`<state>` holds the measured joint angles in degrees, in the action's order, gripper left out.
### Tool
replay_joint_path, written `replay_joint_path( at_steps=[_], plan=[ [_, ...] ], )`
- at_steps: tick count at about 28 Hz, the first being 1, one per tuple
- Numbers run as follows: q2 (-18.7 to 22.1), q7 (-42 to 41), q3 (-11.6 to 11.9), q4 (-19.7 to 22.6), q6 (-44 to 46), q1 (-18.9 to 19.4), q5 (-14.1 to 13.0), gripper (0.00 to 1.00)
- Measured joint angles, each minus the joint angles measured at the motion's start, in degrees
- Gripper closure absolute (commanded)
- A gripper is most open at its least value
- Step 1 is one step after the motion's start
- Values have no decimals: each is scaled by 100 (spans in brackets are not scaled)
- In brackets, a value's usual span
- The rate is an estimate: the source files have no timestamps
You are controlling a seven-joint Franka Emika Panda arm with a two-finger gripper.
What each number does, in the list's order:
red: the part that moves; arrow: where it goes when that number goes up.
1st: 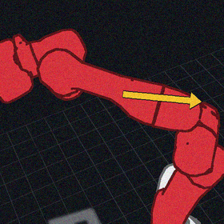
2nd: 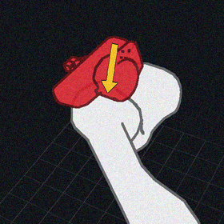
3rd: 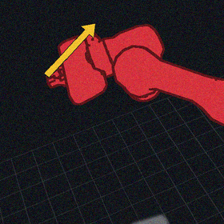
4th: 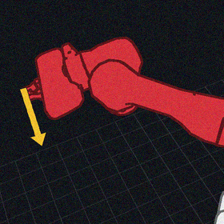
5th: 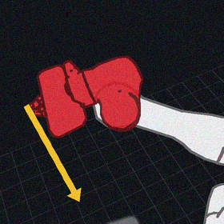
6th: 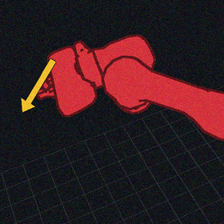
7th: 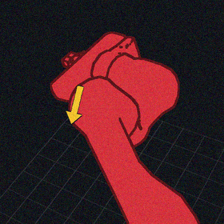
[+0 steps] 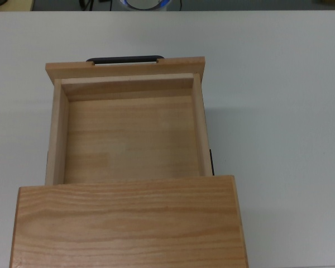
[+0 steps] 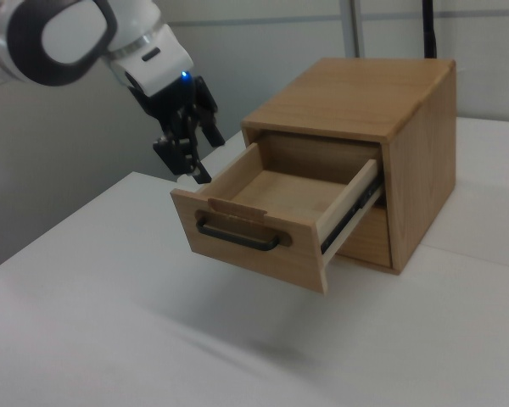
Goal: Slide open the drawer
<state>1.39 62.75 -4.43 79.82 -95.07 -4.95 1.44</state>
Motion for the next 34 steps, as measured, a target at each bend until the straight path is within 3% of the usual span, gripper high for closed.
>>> replay_joint_path(
  at_steps=[9,20,25,34],
  plan=[
    [147,-1263,-70,1,508,18,-30,0],
    [132,-3606,-386,29,1242,31,-3,0],
    [44,-4667,-410,86,1309,32,21,0],
    [-146,-5821,-410,163,1309,28,432,0]
  ],
)
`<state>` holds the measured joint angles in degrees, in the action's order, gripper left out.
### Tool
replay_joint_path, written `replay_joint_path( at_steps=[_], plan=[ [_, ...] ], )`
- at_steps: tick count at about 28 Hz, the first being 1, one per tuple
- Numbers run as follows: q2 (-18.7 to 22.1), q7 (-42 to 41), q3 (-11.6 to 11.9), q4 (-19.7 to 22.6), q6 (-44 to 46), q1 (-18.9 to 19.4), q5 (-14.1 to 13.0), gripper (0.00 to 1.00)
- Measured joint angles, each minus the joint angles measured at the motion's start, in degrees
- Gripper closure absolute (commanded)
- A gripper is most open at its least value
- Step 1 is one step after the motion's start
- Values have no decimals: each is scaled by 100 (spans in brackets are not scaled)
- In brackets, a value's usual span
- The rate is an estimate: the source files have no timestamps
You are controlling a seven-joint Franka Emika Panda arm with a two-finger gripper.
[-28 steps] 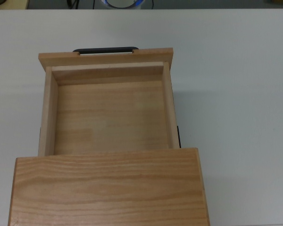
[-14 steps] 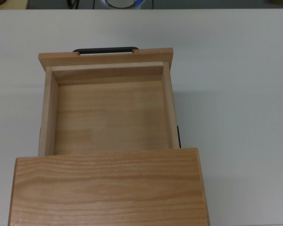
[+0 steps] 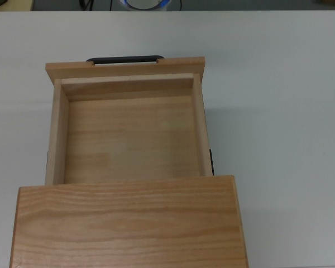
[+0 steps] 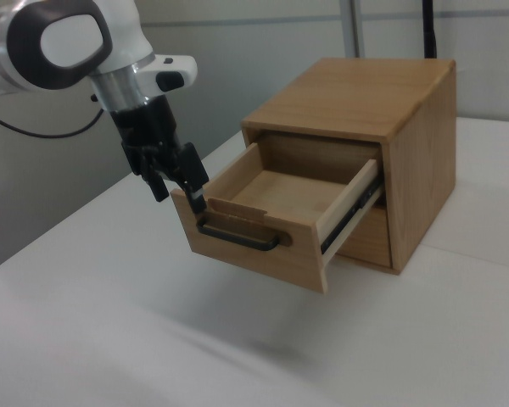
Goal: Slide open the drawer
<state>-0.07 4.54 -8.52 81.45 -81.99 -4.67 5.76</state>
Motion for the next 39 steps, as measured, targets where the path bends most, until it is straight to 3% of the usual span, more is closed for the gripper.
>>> replay_joint_path(
  at_steps=[5,14,26,39],
  plan=[
    [-187,-71,0,22,0,-1,149,0],
    [-334,-73,121,20,0,-37,159,0],
    [-344,-433,601,18,-90,20,-154,0],
    [-348,-441,623,14,-95,58,-190,0]
  ],
)
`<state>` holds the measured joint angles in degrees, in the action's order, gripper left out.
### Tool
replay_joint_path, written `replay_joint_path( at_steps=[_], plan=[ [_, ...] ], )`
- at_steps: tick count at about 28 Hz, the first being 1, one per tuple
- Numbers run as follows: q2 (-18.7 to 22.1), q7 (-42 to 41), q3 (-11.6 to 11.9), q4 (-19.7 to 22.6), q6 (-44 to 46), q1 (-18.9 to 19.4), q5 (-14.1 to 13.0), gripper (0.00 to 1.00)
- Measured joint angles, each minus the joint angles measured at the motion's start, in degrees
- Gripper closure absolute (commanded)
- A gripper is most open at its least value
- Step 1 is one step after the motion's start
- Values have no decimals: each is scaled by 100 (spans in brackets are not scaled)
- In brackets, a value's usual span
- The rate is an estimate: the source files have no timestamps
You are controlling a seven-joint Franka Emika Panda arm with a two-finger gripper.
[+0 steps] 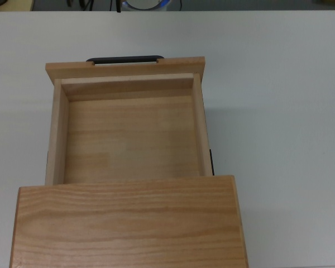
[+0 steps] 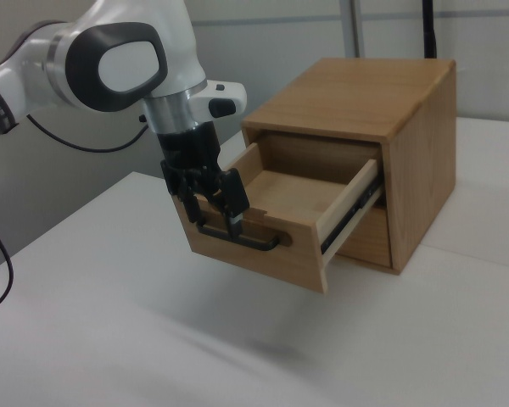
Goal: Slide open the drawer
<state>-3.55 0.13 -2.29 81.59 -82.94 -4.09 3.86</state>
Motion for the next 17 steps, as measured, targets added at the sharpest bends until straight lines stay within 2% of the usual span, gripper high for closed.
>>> replay_joint_path(
  at_steps=[3,8,17],
  plan=[
    [0,0,0,-2,0,4,-17,0],
    [0,0,0,-13,0,4,-225,0],
    [10,0,0,-104,-3,-1,-237,0]
  ],
)
